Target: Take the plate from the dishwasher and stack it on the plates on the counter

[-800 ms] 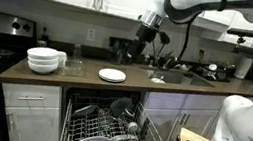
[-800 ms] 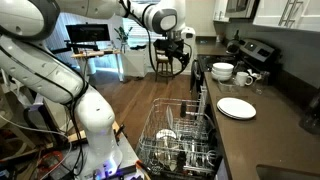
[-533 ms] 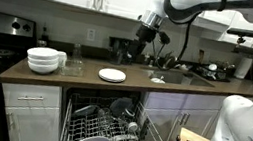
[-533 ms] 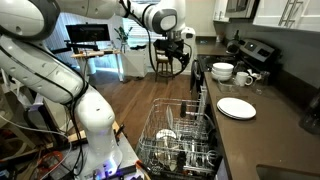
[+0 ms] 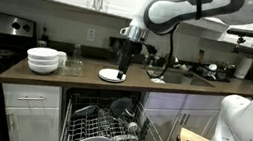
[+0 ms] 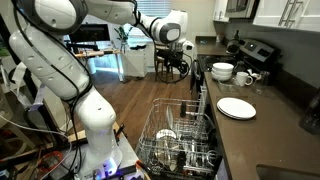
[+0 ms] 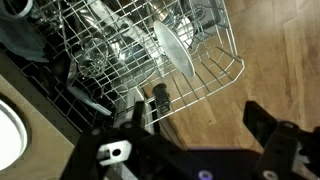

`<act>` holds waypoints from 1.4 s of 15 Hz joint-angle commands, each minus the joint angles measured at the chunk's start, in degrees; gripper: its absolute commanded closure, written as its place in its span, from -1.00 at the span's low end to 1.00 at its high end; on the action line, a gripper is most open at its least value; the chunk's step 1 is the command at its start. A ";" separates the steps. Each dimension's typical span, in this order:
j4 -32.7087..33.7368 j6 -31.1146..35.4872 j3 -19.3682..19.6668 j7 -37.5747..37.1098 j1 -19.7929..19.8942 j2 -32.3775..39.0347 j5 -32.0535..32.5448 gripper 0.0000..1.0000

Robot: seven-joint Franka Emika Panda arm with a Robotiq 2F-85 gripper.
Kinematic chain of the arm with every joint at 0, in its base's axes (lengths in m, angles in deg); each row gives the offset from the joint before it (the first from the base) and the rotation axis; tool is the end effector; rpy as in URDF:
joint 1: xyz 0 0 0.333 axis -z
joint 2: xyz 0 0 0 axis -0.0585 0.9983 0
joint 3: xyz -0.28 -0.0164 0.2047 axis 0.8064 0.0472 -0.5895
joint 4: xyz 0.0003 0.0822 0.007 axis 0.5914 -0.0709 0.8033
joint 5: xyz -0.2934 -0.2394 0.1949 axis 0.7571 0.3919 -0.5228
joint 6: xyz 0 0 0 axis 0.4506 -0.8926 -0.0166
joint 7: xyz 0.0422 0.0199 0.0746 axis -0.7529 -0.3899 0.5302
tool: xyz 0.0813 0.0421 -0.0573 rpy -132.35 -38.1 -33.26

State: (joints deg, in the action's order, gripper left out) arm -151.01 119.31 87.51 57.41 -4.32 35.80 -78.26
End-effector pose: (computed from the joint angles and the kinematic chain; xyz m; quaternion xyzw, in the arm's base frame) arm 0.4862 0.0392 0.5074 -0.9862 -0.1434 -0.0600 0.0569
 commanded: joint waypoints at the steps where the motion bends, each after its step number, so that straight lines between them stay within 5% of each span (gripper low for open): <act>1: 4.67 0.08 -1.84 6.83 -1.03 8.87 -0.96 -1.00; 7: 7.30 2.47 -6.35 12.76 -0.92 19.38 1.56 -1.00; 21: 14.33 6.28 -10.40 6.42 -1.69 40.96 15.36 -1.00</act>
State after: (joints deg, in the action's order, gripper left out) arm -139.38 124.53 77.31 67.02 -5.84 72.30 -67.37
